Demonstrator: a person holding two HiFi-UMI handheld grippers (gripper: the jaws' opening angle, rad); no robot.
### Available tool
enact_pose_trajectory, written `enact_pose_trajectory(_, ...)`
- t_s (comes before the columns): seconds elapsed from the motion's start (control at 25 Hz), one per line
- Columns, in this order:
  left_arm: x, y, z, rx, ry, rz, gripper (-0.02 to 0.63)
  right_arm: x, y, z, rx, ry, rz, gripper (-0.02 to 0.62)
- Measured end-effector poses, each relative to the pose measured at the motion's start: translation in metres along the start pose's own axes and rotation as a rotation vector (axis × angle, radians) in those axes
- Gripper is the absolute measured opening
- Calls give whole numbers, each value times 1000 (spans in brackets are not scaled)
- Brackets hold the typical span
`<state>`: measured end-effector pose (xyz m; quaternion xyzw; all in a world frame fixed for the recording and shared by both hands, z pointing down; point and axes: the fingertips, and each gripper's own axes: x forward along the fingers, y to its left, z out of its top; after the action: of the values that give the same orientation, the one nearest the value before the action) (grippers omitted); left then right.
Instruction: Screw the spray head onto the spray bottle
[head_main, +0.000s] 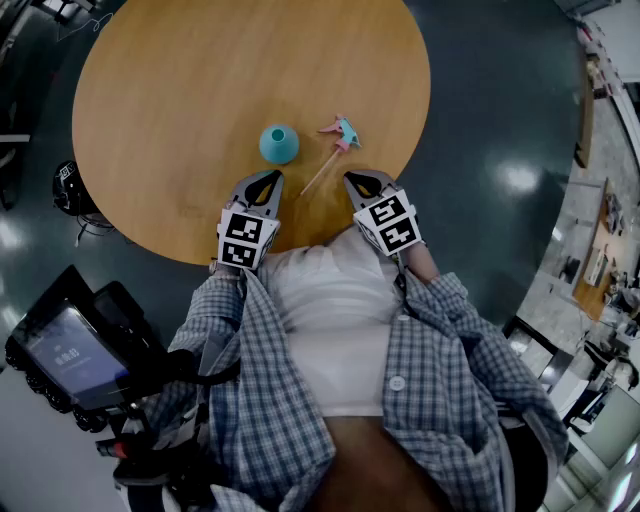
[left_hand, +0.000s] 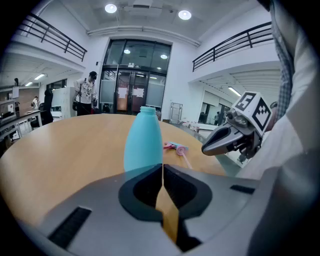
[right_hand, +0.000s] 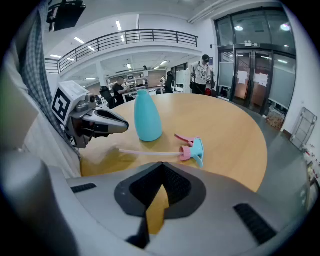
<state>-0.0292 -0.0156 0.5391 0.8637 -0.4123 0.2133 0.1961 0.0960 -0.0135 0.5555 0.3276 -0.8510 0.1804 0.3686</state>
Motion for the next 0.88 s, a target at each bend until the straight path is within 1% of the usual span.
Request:
enact_pose_trajectory(0.16,0,4,3,-5,-7,12,9,-2,-2,2,-1,1,-2,-6)
enact_pose_trajectory(0.28,1,6,1,-6,-1,18,94,-2,-2,2,-1,1,-3,-6)
enact_pose_trajectory(0.36,1,8,-1,3,-2,27,128,-2,-2,2,-2,1,-4,-6)
enact_pose_trajectory(0.44,2,11,1,17,-25,43,176,-3,-1,1,-1,3,-4,-6)
enact_pose_trajectory(0.52,2,13,3,36,-51,62,259,-4,0,0,0,5,-3,-6)
enact_pose_trajectory(0.64,7,18,2,58,-41,84,348,-8,1,-2,2,10,-7,-6)
enact_pose_trajectory(0.72,11,23,2,64,-30,97,379,-11,0,-3,2,12,-12,-6)
enact_pose_trajectory(0.88,18,33,7,63,-24,116,383,-17,-2,-5,6,22,-21,-6)
